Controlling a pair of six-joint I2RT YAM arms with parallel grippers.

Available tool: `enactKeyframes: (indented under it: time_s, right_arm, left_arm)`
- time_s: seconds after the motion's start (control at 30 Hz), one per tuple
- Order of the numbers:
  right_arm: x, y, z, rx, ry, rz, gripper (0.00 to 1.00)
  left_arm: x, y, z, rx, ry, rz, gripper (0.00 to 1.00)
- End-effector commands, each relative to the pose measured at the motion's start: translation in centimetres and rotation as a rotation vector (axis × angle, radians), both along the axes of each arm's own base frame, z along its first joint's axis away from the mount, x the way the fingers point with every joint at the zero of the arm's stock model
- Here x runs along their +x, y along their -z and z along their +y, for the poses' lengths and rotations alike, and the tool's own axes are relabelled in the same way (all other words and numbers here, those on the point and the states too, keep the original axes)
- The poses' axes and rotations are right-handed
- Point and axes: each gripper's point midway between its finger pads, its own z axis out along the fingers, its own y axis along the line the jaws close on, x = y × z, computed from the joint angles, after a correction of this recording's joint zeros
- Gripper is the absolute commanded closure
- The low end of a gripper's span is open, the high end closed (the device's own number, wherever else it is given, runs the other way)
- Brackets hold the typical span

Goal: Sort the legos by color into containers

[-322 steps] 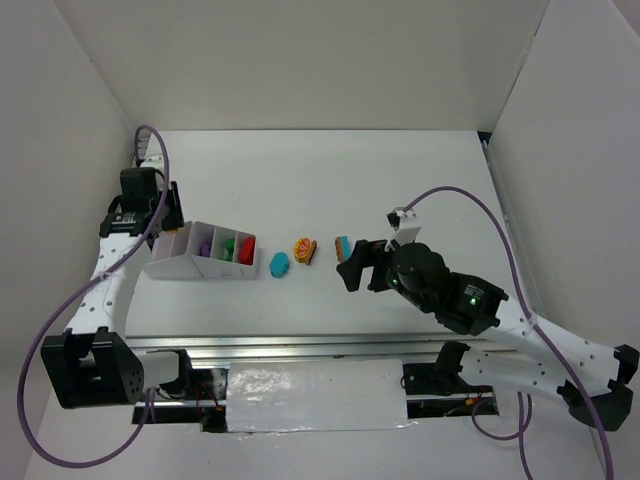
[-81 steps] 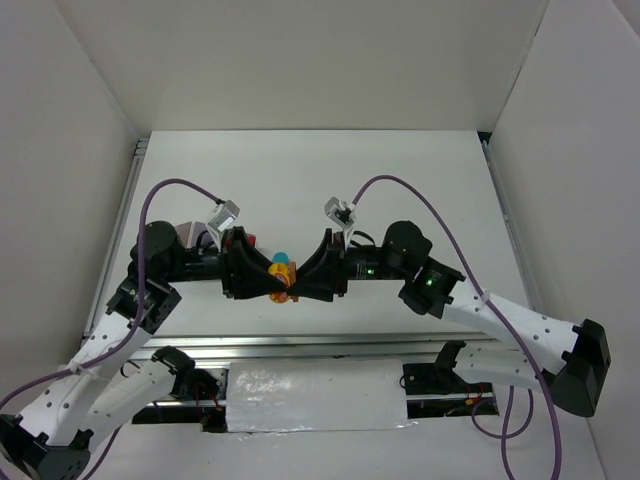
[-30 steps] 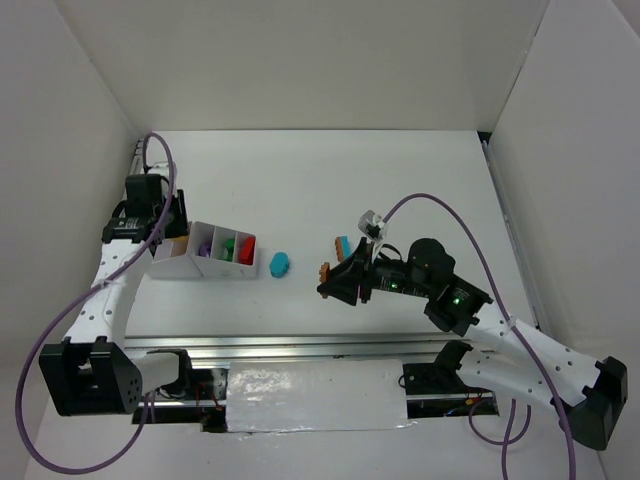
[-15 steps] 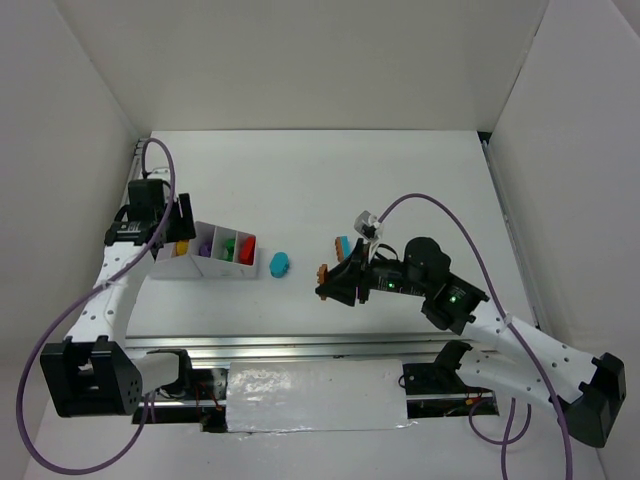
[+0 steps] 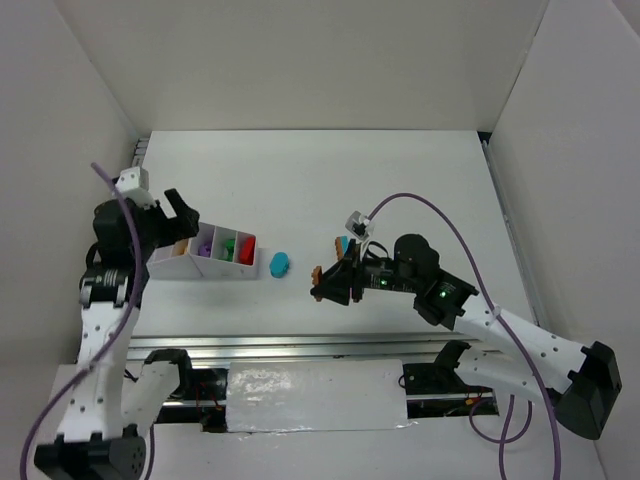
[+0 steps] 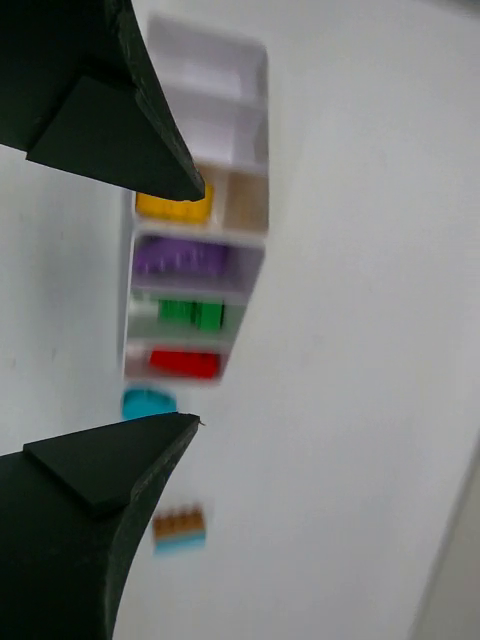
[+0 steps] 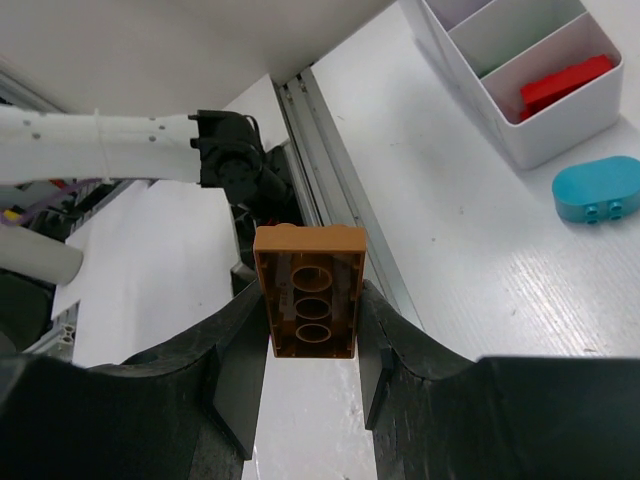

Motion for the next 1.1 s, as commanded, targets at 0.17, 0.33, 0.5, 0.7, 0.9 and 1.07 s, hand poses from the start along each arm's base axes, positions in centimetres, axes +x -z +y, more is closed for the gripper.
enactKeyframes:
  time_s: [0.17, 0.33, 0.5, 0.7, 0.9, 1.07]
  right_arm:
    - [-1.7, -2.1, 2.5, 0.12, -0.155, 0.012, 1.0]
    - [-2.8, -3.7, 3.5, 0.177, -0.253, 0.01, 1.0]
    - [-3.7, -5.8, 4.1, 0.235, -0.309, -0.002, 1.0]
    - [-4.0, -6.2, 4.4, 0.236, -0.329, 0.006, 1.0]
    - [-4.7, -6.5, 4.5, 0.248, -0.369, -0.001, 1.0]
    - [-4.6, -6.4, 4.9, 0.239, -0.366, 0.004, 1.0]
  left_arm:
    - [-9.0, -9.1, -16.3, -0.582, 0.897, -0.328, 0.0]
    - [-13.2, -10.1, -21.8, -0.623, 1.18, -0.306, 0.01]
    - [-16.1, -10.3, -25.5, -0.652, 1.333, -0.299, 0.03]
    - [-16.8, -9.3, -26.7, -0.644, 1.376, -0.272, 0.11]
    - [-16.6, -8.2, -27.2, -0.632, 1.371, -0.248, 0.17]
    - [-16.9, -8.1, -27.5, -0.635, 1.395, -0.241, 0.35]
